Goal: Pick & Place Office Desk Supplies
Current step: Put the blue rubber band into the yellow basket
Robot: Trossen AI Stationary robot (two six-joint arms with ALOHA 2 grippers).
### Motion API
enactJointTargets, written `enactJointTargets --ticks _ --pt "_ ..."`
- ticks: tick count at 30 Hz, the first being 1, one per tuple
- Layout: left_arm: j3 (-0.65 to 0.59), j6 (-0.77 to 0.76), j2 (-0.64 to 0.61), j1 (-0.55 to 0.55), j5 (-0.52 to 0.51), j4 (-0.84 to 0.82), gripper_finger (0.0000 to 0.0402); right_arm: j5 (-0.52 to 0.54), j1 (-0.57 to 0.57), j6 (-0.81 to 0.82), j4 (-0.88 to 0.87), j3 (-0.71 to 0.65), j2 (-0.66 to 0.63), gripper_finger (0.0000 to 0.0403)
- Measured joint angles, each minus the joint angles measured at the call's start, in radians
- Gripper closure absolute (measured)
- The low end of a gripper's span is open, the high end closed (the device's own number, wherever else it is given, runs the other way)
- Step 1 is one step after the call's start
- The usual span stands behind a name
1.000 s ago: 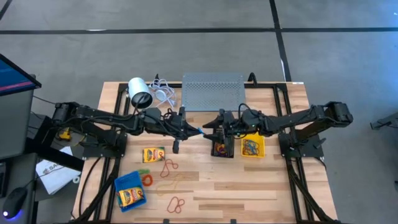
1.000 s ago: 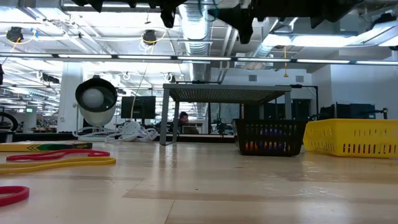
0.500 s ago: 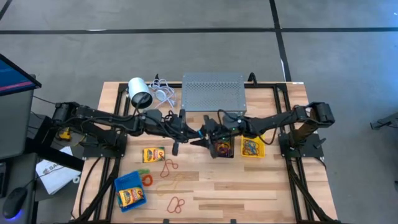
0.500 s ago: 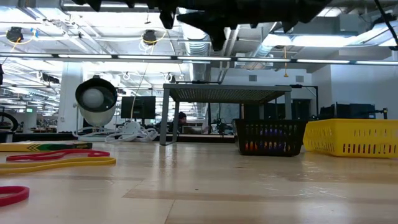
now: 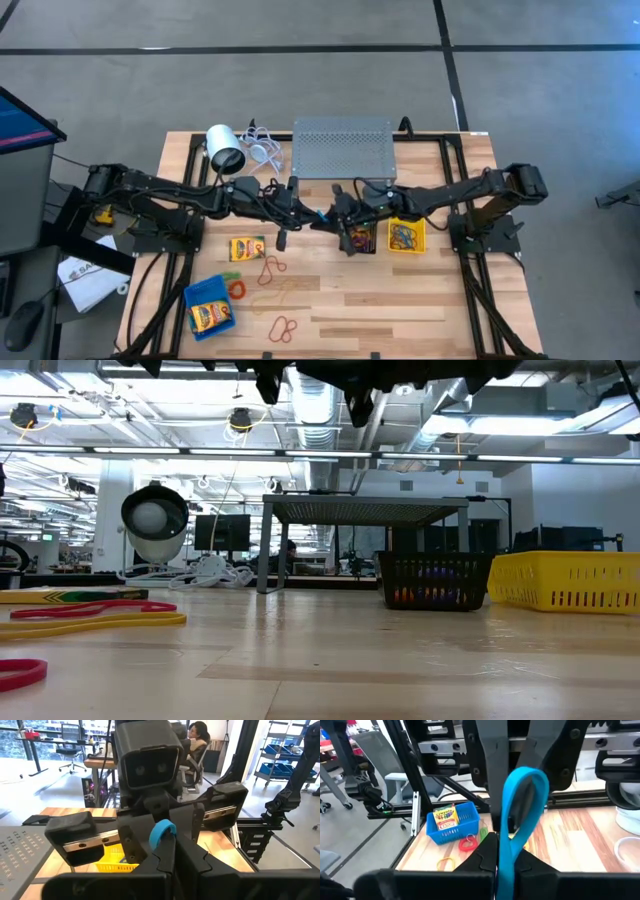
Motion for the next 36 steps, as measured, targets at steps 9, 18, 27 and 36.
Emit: enactJointTargets --ticks 9,18,27,36 --pt "0.0 0.0 0.0 0.0 0.0 -0.002 0.0401 0.05 0.002 0.011 -0.037 0.0 -0.009 0.0402" --pt "-0.001 -0.002 0.0 0.003 0.0 0.001 0.0401 0.082 0.011 0.02 -0.115 -0.001 -0.072 0.0403" --pt "-0.002 -0.011 0.0 0.0 -0.059 0.008 0.0377 0.103 0.016 0.021 -0.186 0.001 -0.141 0.0403" --pt "-0.002 -0.031 0.0 0.0 -0.073 0.008 0.0275 0.164 0.018 0.021 -0.272 0.0 -0.181 0.0403"
